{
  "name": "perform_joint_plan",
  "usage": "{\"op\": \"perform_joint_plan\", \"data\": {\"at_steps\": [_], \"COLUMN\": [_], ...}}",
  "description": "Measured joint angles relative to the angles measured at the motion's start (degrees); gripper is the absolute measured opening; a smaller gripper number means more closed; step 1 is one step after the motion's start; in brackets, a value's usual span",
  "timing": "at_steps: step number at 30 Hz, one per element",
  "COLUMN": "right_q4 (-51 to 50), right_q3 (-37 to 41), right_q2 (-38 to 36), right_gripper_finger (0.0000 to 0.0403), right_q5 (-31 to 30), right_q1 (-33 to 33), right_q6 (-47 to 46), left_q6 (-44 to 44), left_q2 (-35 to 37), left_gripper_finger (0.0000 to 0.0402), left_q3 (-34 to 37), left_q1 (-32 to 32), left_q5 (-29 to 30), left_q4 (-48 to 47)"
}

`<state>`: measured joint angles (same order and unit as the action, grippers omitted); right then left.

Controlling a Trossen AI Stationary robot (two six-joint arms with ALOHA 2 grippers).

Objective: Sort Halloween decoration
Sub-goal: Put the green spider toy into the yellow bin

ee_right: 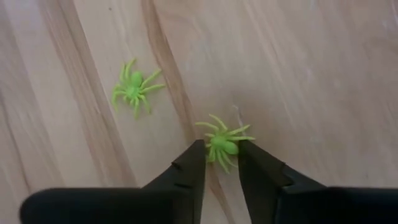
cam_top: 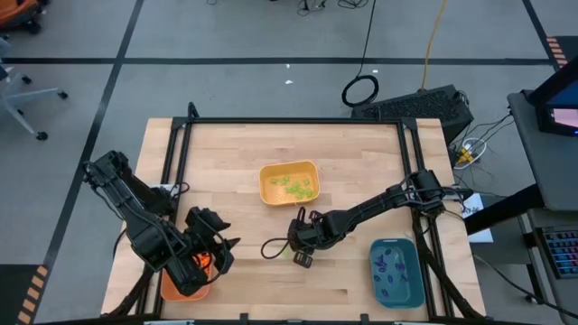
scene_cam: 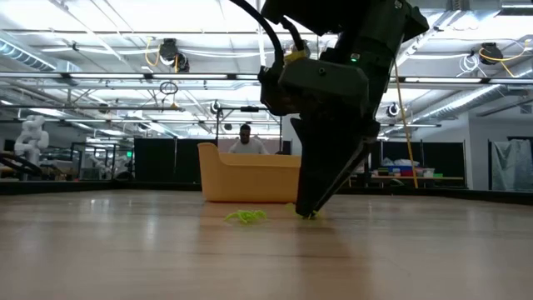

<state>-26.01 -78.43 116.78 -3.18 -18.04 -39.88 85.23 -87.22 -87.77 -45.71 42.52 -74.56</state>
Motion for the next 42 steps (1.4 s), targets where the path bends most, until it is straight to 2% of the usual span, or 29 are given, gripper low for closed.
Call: {"op": "perform_joint_plan", "data": {"at_steps": [6,17,35,42], "right_q4": [0.22,0.43,0.94,0.97], "right_q3": [0.02,0.17,0.17,0.15], "right_q2": [-0.05,-1.68,-2.61,-6.79], "right_gripper_finger": [0.0061,0.0058,0.0059,0.0059], "right_q5": [0.26,2.14,16.71,16.92], "right_q1": [0.00,0.04,0.37,2.24], "right_q6": [0.02,0.01,0.07,1.50], "left_q6": [-0.02,-0.04,0.00,-0.02], "left_q2": [0.00,0.00,0.00,0.00], "left_gripper_finger": [0.0242,0.0242,0.0242,0.0242], "left_q3": [0.00,0.00,0.00,0.00], "left_q1": [0.00,0.00,-0.02,0.00], "left_q5": [0.02,0.15,0.31,0.29], "left_q4": [-0.02,-0.20,-1.01,-1.03]}}
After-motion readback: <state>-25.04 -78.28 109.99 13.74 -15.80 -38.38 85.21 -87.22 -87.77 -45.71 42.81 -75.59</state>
